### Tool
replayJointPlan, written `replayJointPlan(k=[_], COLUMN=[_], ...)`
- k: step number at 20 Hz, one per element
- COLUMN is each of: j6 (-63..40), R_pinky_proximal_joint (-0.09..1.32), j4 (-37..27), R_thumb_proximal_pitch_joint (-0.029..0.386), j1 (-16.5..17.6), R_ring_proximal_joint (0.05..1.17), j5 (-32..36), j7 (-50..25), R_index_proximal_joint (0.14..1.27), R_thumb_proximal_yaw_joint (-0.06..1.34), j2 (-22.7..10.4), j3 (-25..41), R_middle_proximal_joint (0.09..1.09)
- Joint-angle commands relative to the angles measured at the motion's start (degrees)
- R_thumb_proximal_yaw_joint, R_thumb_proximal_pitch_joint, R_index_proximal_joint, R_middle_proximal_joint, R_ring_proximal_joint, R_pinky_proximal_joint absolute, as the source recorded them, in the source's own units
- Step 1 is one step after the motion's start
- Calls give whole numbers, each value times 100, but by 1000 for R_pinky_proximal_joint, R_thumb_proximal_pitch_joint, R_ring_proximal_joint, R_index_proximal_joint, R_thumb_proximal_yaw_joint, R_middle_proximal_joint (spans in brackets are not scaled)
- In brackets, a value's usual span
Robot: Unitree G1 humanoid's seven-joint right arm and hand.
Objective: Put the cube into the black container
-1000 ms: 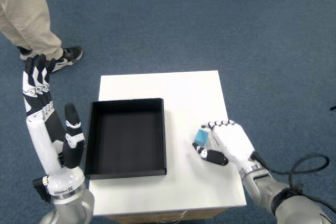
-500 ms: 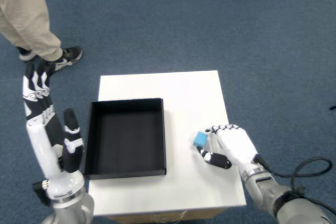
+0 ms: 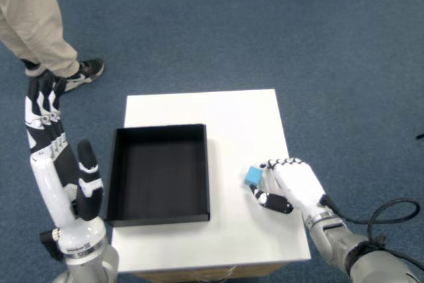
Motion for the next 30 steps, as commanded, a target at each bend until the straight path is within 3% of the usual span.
replayJointPlan(k=[1, 26, 28, 30], j6=[31, 200, 230, 231], R_pinky_proximal_joint=[347, 364, 365, 366], j4=[119, 134, 134, 133], R_thumb_proximal_pitch_joint=[123, 131, 137, 171], j1=[-260, -262, -240, -222], R_ring_proximal_joint=[434, 449, 449, 449], j5=[180, 16, 21, 23], j7=[-105, -86, -53, -58], R_index_proximal_joint=[450, 470, 480, 545], R_thumb_proximal_yaw_joint=[457, 401, 402, 448], j2=[-106, 34, 21, 7], j3=[-133, 52, 52, 53], R_middle_proximal_joint=[442, 457, 459, 465])
